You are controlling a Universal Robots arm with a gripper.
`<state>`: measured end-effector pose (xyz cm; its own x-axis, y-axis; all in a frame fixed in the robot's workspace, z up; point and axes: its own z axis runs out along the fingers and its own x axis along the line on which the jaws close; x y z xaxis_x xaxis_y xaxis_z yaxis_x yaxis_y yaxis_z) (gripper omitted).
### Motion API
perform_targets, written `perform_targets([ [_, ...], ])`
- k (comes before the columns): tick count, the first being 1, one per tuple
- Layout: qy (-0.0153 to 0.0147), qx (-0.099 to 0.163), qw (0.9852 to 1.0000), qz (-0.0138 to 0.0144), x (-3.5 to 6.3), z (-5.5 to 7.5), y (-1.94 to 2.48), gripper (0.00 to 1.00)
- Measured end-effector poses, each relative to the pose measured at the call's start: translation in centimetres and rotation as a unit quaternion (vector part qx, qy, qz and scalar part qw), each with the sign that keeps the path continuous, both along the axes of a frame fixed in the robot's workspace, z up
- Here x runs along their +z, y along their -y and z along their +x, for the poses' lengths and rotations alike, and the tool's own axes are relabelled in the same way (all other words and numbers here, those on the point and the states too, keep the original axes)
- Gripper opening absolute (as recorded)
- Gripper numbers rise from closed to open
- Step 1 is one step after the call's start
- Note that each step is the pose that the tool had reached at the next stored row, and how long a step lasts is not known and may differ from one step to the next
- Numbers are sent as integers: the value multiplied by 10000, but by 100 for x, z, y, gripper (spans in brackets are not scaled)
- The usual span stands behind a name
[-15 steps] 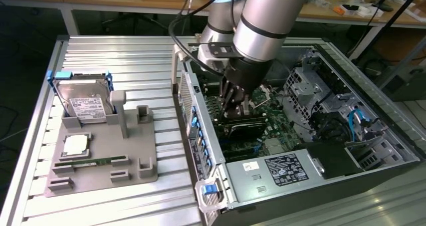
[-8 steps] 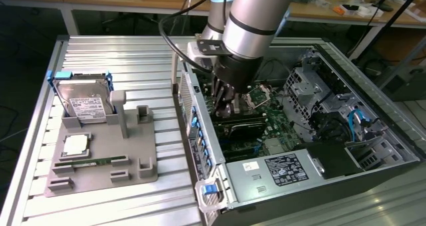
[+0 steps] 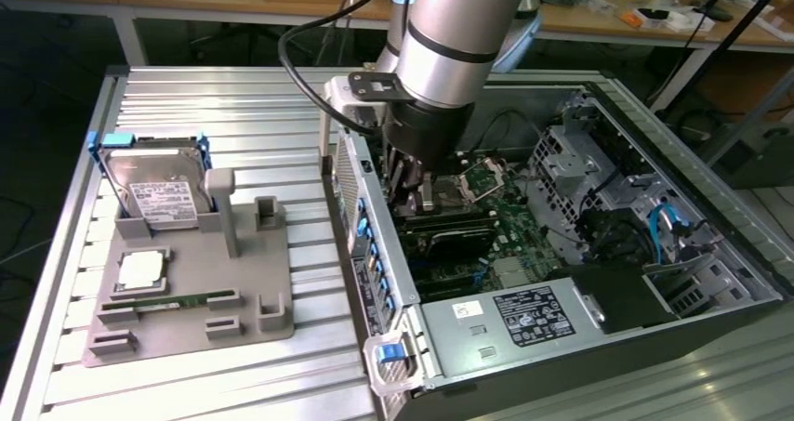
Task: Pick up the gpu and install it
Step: 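Press down on the gpu until it lock into place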
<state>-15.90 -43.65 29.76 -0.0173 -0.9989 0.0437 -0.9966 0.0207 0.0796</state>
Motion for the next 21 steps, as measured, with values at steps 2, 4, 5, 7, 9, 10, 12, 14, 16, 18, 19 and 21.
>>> perform_targets([
  [2,-1,0,10000,-1,1,-1,0,11],
  [4,-1,-1,10000,0,1,-2,1,11],
  [5,-1,-1,10000,-1,3,-5,2,11],
  [7,0,-2,10000,0,5,-5,10,11],
  [9,-1,-1,10000,-1,8,-8,12,11],
  [10,0,-1,10000,0,8,-11,12,11],
  [12,1,0,10000,1,8,-24,13,11],
  [14,-1,-1,10000,0,9,-39,13,11],
  [16,-1,0,10000,-1,29,-43,13,11],
  [18,-1,0,10000,-1,67,-43,13,11],
  [19,-1,-1,10000,-1,86,-44,13,11],
  [21,-2,-1,10000,-2,115,-47,13,11],
])
